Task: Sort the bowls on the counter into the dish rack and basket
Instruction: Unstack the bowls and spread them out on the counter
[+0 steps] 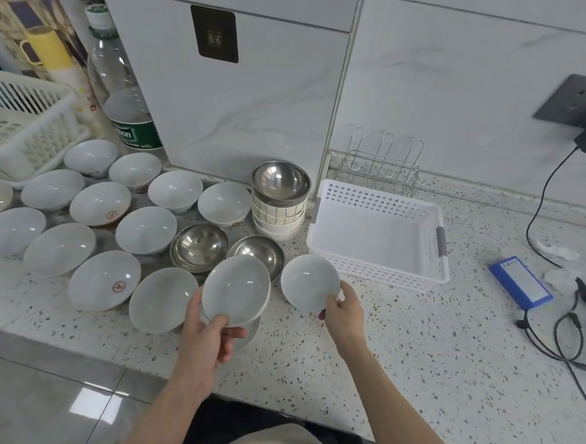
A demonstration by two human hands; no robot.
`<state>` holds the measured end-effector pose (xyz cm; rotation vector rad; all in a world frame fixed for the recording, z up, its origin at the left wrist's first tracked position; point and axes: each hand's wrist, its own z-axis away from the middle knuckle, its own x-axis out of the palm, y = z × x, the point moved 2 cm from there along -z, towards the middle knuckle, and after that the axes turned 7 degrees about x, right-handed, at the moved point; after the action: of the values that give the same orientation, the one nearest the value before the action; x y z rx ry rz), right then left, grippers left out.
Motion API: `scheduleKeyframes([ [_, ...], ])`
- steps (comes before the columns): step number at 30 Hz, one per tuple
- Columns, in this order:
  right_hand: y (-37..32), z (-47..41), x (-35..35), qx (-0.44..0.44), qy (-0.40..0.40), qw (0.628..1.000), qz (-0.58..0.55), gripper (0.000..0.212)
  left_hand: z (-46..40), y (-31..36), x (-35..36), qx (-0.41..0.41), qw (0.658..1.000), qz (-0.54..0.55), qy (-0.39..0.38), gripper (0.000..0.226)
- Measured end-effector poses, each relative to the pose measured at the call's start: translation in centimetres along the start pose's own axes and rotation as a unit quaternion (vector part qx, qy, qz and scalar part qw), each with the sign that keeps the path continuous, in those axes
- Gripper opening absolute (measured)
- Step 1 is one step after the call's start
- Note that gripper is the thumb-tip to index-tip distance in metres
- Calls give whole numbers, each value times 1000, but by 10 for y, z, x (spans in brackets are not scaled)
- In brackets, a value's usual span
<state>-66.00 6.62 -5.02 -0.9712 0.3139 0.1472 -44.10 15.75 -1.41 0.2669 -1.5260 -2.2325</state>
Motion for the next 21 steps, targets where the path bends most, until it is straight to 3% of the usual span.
scheduleKeyframes([
  [7, 7, 5, 2, 84, 8, 986, -145, 41, 6, 5, 1, 35, 997, -58, -32, 67],
  [13, 19, 33, -12, 144, -54, 961, -230, 33, 15, 5, 3, 51, 990, -103, -84, 73],
  [21, 26, 79, -23, 17, -148, 979, -140, 32, 28, -11, 19, 19, 971, -159, -175, 75],
])
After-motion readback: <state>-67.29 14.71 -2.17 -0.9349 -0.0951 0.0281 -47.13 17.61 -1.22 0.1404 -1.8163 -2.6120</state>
